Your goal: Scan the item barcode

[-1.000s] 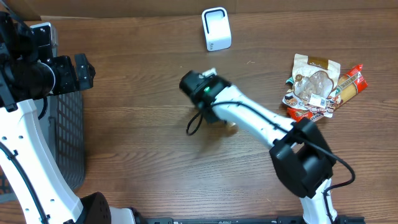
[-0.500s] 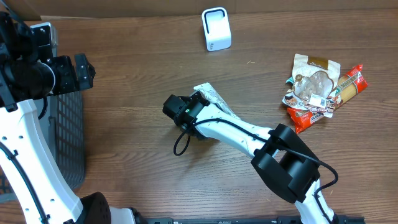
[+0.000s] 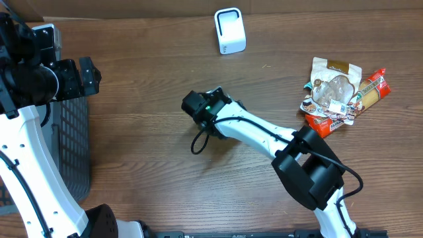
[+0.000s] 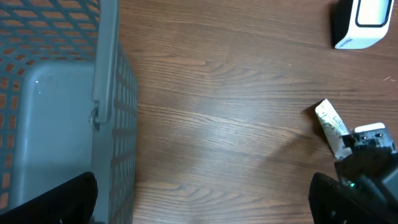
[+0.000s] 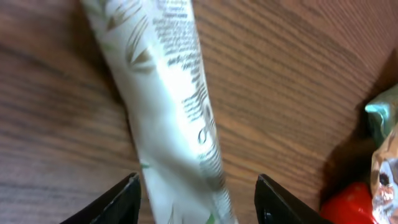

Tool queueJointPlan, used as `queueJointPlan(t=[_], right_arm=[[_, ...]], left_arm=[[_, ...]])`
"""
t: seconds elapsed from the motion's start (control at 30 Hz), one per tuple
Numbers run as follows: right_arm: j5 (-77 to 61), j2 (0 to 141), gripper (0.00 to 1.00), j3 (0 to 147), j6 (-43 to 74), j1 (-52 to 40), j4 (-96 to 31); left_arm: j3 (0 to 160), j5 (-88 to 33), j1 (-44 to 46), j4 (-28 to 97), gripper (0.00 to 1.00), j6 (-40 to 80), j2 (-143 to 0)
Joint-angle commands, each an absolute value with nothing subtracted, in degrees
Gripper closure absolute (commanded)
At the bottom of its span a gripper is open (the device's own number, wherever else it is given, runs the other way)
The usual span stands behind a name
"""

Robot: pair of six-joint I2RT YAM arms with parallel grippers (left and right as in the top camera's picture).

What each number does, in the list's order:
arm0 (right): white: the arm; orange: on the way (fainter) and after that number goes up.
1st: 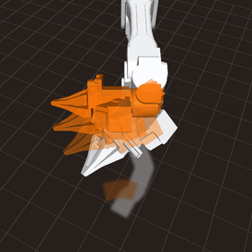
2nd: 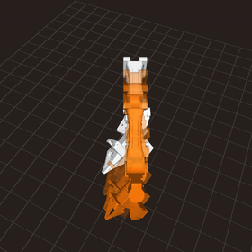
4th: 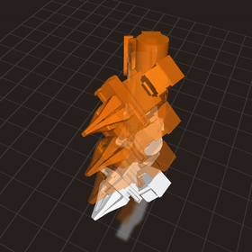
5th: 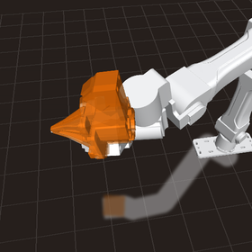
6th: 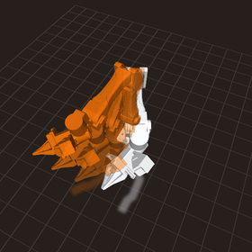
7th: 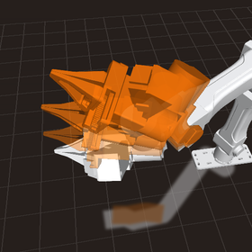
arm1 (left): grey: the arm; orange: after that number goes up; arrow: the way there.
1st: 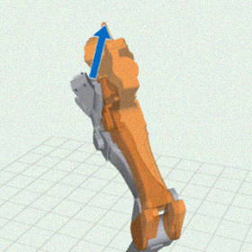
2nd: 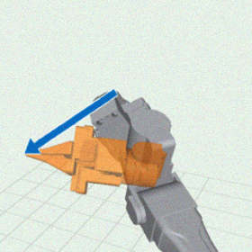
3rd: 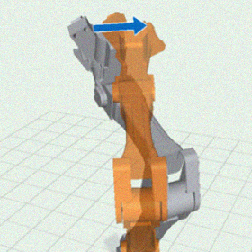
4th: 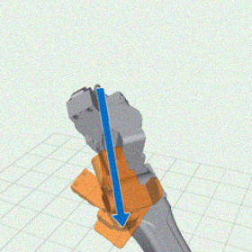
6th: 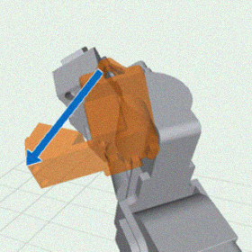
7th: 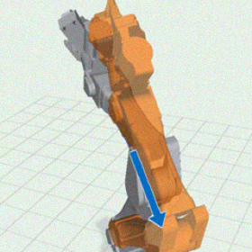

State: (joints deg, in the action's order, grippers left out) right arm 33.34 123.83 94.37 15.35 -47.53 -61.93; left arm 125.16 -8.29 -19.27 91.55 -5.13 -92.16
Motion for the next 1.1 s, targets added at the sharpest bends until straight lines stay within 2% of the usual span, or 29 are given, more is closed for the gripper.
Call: queueJointPlan(t=[0.0,0.1,0.2,0.6,0.63,0.67,0.73,0.77,0.87,0.93,1.07], right_arm=[[28.53,124.05,0.45,94.87,13.04,-47.07,-60.80],[19.75,124.31,0.51,94.15,13.04,-47.18,-58.85],[16.53,124.33,0.54,92.44,13.10,-47.24,-57.01],[13.85,125.19,0.53,92.20,11.03,-49.36,-58.39],[14.09,125.19,0.58,92.23,10.79,-49.45,-58.39],[14.09,125.16,0.69,92.49,10.33,-49.45,-58.41],[15.66,125.16,0.82,93.12,10.37,-49.43,-58.78],[18.22,125.16,0.86,93.43,10.37,-49.43,-59.20],[28.86,125.16,0.87,94.17,10.37,-49.39,-61.71],[36.82,125.16,0.96,94.21,10.41,-49.39,-63.46],[45.60,125.19,0.96,94.19,13.41,-49.67,-64.77]], left_arm=[[125.29,-8.38,-19.49,91.48,0.01,-6.44,-91.98],[125.29,-8.36,-19.49,91.48,0.00,-6.44,-91.98],[125.29,-8.38,-19.49,91.48,0.01,-6.44,-91.98],[125.29,-8.38,-19.49,91.48,0.00,-6.44,-91.98],[125.29,-8.38,-19.49,91.48,0.00,-6.44,-91.98],[125.29,-8.36,-19.49,91.48,0.00,-6.44,-91.98],[125.29,-8.36,-19.49,91.48,0.00,-6.44,-91.98],[125.29,-8.36,-19.49,91.48,0.00,-6.44,-91.98],[125.29,-8.36,-19.49,91.48,0.00,-6.44,-91.98],[125.29,-8.38,-19.49,91.48,0.01,-6.44,-91.98],[125.29,-8.36,-19.49,91.48,0.00,-6.44,-91.98]])
